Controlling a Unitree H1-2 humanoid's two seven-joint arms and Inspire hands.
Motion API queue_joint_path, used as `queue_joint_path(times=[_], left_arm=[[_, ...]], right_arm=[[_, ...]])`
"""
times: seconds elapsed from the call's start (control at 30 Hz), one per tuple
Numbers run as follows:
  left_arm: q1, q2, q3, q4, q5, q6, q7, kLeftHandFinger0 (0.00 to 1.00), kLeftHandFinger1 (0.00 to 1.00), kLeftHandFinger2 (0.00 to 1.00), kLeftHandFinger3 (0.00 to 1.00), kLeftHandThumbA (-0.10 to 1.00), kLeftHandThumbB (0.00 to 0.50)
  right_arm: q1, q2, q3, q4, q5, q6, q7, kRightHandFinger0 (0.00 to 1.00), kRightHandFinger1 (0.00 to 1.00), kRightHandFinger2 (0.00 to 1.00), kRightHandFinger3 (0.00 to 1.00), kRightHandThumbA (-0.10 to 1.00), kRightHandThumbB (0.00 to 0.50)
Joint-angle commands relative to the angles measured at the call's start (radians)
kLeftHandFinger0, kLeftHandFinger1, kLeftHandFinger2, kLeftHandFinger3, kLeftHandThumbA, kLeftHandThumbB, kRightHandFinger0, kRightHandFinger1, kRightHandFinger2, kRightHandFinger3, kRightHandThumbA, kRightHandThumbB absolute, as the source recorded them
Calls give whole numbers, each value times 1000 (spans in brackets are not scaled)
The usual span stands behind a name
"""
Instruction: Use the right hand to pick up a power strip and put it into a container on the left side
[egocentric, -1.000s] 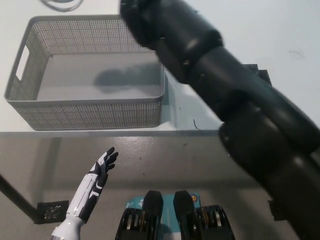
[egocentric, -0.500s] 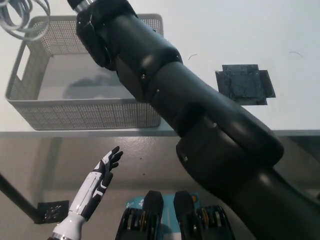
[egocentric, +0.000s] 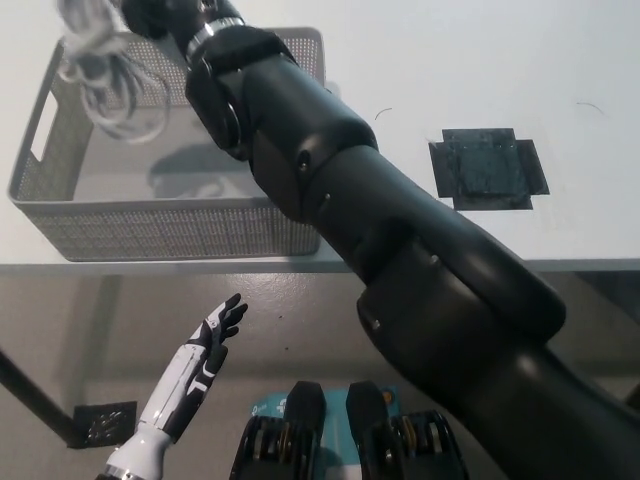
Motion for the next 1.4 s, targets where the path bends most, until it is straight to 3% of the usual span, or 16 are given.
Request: queue_joint_path(times=[0.0,0.3,0.4,0.5,0.6,0.7,0.83,0.93,0.97,1.0,1.03,1.07,1.1,1.13,1.27,1.37], left_arm=[[-40,34,4,-33,1,-8,-22,1000,1000,1000,1000,1000,209],[-57,37,0,-26,12,-16,-22,1000,1000,1000,1000,1000,213],[-59,35,-2,-30,12,-10,-23,1000,1000,1000,1000,1000,222],[-59,37,-2,-34,15,0,-23,1000,1000,1000,1000,1000,230],[-64,37,-3,-33,23,-9,-19,1000,1000,1000,1000,1000,217],[-71,36,-5,-29,18,-9,-23,1000,1000,1000,1000,1000,220],[-71,37,-8,-31,24,-7,-23,1000,1000,1000,1000,1000,232],[-71,37,-8,-31,26,3,-23,1000,1000,1000,1000,1000,245],[-71,37,-8,-31,26,1,-24,1000,1000,1000,1000,1000,240],[-71,37,-9,-32,26,0,-24,1000,1000,1000,1000,1000,239],[-70,37,-9,-32,27,0,-24,1000,1000,1000,1000,1000,239],[-70,37,-9,-33,25,1,-24,1000,1000,1000,1000,1000,241],[-70,36,-9,-33,22,1,-26,1000,1000,1000,1000,1000,240],[-70,37,-9,-32,19,0,-27,1000,1000,1000,1000,1000,241],[-65,38,-13,-30,22,4,-30,1000,1000,1000,1000,1000,238],[-67,39,-12,-26,25,0,-27,1000,1000,1000,1000,1000,235]], right_arm=[[-175,-13,-48,-23,114,129,436,1000,1000,1000,1000,734,500],[-204,-24,-73,-30,153,133,597,1000,1000,1000,1000,769,500],[-219,-35,-128,-30,222,127,741,1000,1000,1000,1000,735,500],[-253,-60,-147,-25,250,118,960,1000,1000,1000,1000,822,500],[-277,-87,-183,-24,288,122,1119,1000,1000,1000,1000,759,500],[-314,-104,-210,-25,315,186,1239,1000,1000,1000,1000,553,500],[-362,-124,-219,-34,323,207,1359,1000,1000,1000,1000,471,500],[-403,-161,-249,-40,356,229,1449,1000,1000,1000,1000,506,500],[-411,-173,-272,-42,380,248,1466,1000,1000,1000,1000,444,483],[-418,-196,-314,-54,426,263,1480,1000,1000,1000,1000,484,457],[-422,-219,-357,-65,472,282,1479,1000,1000,1000,1000,584,498],[-420,-239,-403,-81,521,285,1478,1000,1000,1000,1000,711,500],[-423,-260,-446,-95,566,304,1480,1000,1000,1000,1000,919,500],[-428,-291,-499,-117,619,342,1475,1000,1000,1000,1000,1000,500],[-389,-387,-644,-279,768,377,1384,1000,1000,1000,1000,1000,500],[-356,-428,-671,-405,797,398,1390,1000,1000,1000,1000,1000,498]])
